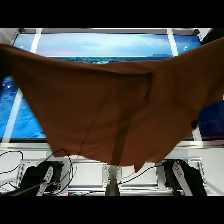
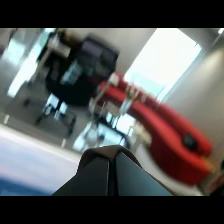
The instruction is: Fold the clothes and pants, and hang the long-sleeved shirts on hangers.
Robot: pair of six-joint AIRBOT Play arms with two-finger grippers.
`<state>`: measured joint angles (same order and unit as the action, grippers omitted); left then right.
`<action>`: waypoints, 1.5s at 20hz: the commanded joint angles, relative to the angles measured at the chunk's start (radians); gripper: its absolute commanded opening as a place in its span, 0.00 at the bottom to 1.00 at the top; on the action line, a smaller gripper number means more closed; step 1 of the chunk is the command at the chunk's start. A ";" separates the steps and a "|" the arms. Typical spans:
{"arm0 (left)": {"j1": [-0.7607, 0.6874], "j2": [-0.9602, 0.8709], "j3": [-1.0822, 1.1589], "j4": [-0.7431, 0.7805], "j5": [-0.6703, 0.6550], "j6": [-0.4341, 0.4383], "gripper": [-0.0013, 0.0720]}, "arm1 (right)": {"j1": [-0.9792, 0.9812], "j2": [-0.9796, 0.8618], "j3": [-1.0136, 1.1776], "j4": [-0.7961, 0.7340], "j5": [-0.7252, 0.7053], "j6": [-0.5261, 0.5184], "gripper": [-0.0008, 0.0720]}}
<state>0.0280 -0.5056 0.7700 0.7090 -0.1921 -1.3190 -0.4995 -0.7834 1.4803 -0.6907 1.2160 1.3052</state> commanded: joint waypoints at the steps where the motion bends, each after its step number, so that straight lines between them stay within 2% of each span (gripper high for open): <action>1: 0.000 -0.269 0.003 -0.007 -0.058 0.000 0.04 | 0.037 -0.215 -0.078 0.008 0.025 0.031 0.03; 4: -0.012 -0.488 0.017 -0.008 -0.052 0.000 0.04 | 0.157 -0.430 -0.083 -0.018 -0.027 0.028 0.03; 8: -0.040 -0.741 0.135 -0.007 -0.006 0.000 0.04 | 0.290 -0.676 -0.083 -0.046 -0.235 0.037 0.03; 12: -0.038 -0.890 0.286 -0.007 -0.009 0.000 0.04 | 0.304 -0.784 -0.082 -0.051 -0.341 0.090 0.03; 13: -0.033 -0.907 0.305 -0.007 -0.019 0.000 0.04 | 0.295 -0.790 -0.082 -0.054 -0.339 0.090 0.03; 15: -0.007 -0.927 0.323 -0.006 -0.121 -0.001 0.04 | 0.276 -0.790 -0.082 -0.091 -0.293 0.098 0.03; 22: 0.190 -0.932 0.348 0.028 -0.697 0.000 0.04 | 0.212 -0.790 -0.079 -0.276 0.067 0.117 0.03; 25: 0.169 -0.953 0.348 0.173 -0.759 0.000 0.04 | 0.256 -0.790 -0.103 -0.376 0.078 0.116 0.03; 30: 0.072 -1.034 0.348 0.174 -0.727 0.000 0.04 | 0.280 -0.790 -0.183 -0.399 0.014 0.143 0.03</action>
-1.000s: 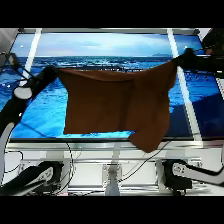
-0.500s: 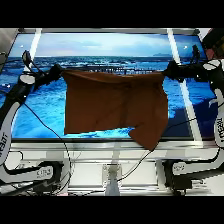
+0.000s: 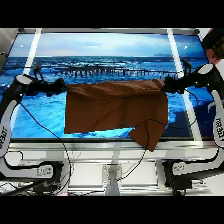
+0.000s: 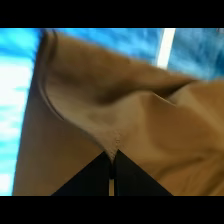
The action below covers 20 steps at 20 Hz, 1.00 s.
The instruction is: Fold the clothes and pants, and hang the long-sleeved shirts on hangers.
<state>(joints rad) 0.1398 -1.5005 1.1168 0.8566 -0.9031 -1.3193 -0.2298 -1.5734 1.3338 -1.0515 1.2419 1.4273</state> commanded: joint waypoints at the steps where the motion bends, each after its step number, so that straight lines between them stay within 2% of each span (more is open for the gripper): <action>1: -0.049 -0.049 0.001 0.026 -0.002 0.000 0.04 | 0.010 0.000 -0.040 -0.049 -0.010 0.024 0.03; 2: -0.053 -0.051 0.002 0.026 0.010 0.001 0.08 | 0.010 0.001 -0.039 -0.048 -0.006 0.024 0.06; 3: -0.053 -0.049 0.003 0.025 0.009 0.001 0.26 | 0.010 0.003 -0.039 -0.047 -0.006 0.023 0.30; 4: -0.052 -0.043 0.005 0.025 0.010 0.001 0.64 | 0.010 0.006 -0.034 -0.045 -0.004 0.019 0.56; 5: -0.048 -0.033 0.006 0.025 0.009 0.001 0.87 | 0.010 0.010 -0.028 -0.047 -0.001 0.018 0.64; 10: 0.003 0.072 0.006 0.027 -0.001 0.005 0.88 | -0.014 0.047 0.087 -0.116 0.129 0.019 0.62; 11: 0.026 0.107 0.006 0.028 -0.015 0.005 0.88 | -0.030 0.074 0.107 -0.154 0.164 0.018 0.56; 12: 0.048 0.142 0.006 0.036 -0.032 0.006 0.88 | -0.050 0.113 0.117 -0.192 0.188 0.006 0.43; 14: 0.102 0.224 0.005 0.037 -0.088 0.074 0.87 | -0.103 0.216 0.116 -0.230 0.204 -0.017 0.37; 15: 0.129 0.266 0.005 0.037 -0.126 0.105 0.78 | -0.129 0.275 0.109 -0.229 0.214 -0.058 0.36; 16: 0.158 0.312 0.005 0.037 -0.170 0.130 0.62 | -0.154 0.347 0.090 -0.229 0.222 -0.113 0.28; 17: 0.185 0.355 0.005 0.037 -0.208 0.150 0.52 | -0.179 0.417 0.058 -0.232 0.225 -0.154 0.22; 18: 0.212 0.399 0.005 0.037 -0.241 0.163 0.50 | -0.212 0.495 0.008 -0.232 0.222 -0.180 0.18; 20: 0.261 0.474 0.005 0.041 -0.285 0.175 0.50 | -0.267 0.640 -0.132 -0.231 0.206 -0.257 0.18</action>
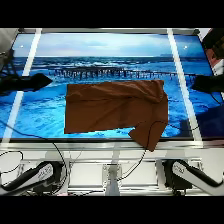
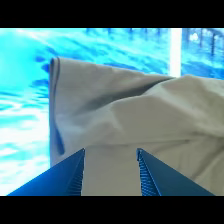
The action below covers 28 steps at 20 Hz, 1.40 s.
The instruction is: Fold the clothes and pants, and hang the long-sleeved shirts on hangers.
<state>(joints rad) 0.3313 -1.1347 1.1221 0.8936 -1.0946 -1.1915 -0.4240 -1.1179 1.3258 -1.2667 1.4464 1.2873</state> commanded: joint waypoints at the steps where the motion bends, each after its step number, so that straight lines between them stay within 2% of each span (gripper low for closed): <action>1: 0.090 0.138 -0.001 0.008 -0.104 0.048 0.50 | -0.089 0.261 -0.221 -0.016 -0.012 -0.138 0.18; 4: 0.124 0.188 -0.003 0.023 -0.107 0.047 0.50 | -0.086 0.406 -0.518 -0.003 -0.015 -0.164 0.19; 5: 0.124 0.190 -0.003 0.023 -0.107 0.047 0.50 | -0.086 0.420 -0.604 0.031 -0.024 -0.160 0.25; 7: 0.123 0.189 -0.004 0.023 -0.107 0.047 0.50 | -0.086 0.411 -0.725 0.091 -0.066 -0.144 0.58; 10: 0.123 0.189 -0.004 0.023 -0.107 0.047 0.50 | -0.092 0.363 -0.799 0.080 -0.164 -0.126 0.57; 12: 0.123 0.189 -0.004 0.023 -0.107 0.047 0.50 | -0.122 0.288 -0.797 0.103 -0.195 -0.127 0.47; 16: 0.123 0.189 -0.004 0.022 -0.107 0.047 0.50 | -0.214 0.083 -0.797 0.219 -0.150 -0.187 0.46; 17: 0.123 0.189 -0.004 0.022 -0.107 0.047 0.50 | -0.229 0.029 -0.797 0.253 -0.132 -0.203 0.48; 18: 0.123 0.189 -0.004 0.022 -0.107 0.047 0.50 | -0.235 -0.027 -0.797 0.266 -0.129 -0.204 0.59; 20: 0.123 0.189 -0.004 0.022 -0.107 0.047 0.50 | -0.236 -0.117 -0.797 0.267 -0.138 -0.209 0.63; 28: 0.123 0.189 -0.004 0.022 -0.107 0.039 0.50 | -0.236 -0.203 -0.797 0.290 -0.312 -0.237 0.62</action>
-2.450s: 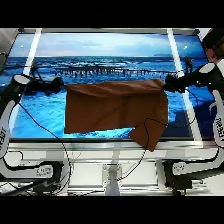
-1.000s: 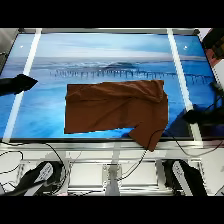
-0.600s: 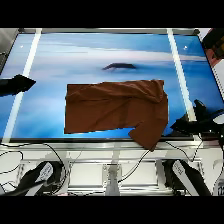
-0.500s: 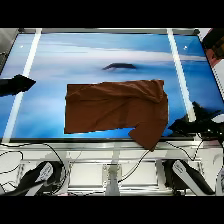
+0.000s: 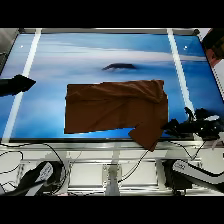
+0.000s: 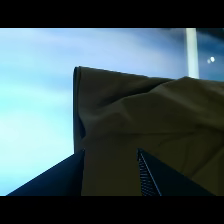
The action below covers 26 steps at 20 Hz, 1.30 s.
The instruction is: Fold the clothes and pants, and hang the long-sleeved shirts on hangers.
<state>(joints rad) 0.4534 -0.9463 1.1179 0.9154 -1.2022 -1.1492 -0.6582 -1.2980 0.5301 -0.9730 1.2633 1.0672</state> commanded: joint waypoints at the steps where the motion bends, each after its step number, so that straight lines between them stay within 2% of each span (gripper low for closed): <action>1: 0.001 0.000 0.000 0.000 0.000 -0.003 0.50 | -0.002 -0.029 -0.002 0.016 -0.126 -0.035 0.62; 7: 0.001 0.000 0.000 0.000 0.000 -0.003 0.50 | -0.002 -0.080 -0.097 0.138 -0.134 -0.133 0.62; 10: 0.001 0.000 0.000 0.000 0.000 -0.003 0.50 | -0.002 -0.079 -0.106 0.198 -0.109 -0.185 0.56; 12: 0.001 0.000 0.000 0.000 0.000 -0.003 0.50 | -0.002 -0.079 -0.106 0.214 -0.097 -0.200 0.44; 15: 0.005 0.001 -0.001 0.005 -0.022 -0.003 0.50 | -0.002 -0.073 -0.106 0.216 -0.084 -0.209 0.43; 16: 0.012 0.003 -0.007 0.008 -0.030 -0.003 0.50 | -0.002 -0.070 -0.102 0.218 -0.074 -0.217 0.39; 18: 0.035 0.029 -0.071 0.008 -0.029 -0.003 0.50 | -0.002 -0.069 -0.096 0.229 -0.061 -0.218 0.07; 19: 0.052 0.054 -0.129 0.008 -0.029 -0.003 0.50 | -0.002 -0.069 -0.096 0.241 -0.058 -0.224 0.03; 26: 0.136 0.193 -0.582 0.008 0.041 0.006 0.50 | -0.001 -0.067 -0.096 0.323 -0.065 -0.266 0.03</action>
<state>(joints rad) 0.5682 -0.7921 0.6914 0.9234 -1.1870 -1.1519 -0.6594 -1.3670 0.4339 -0.6983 1.1881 0.8253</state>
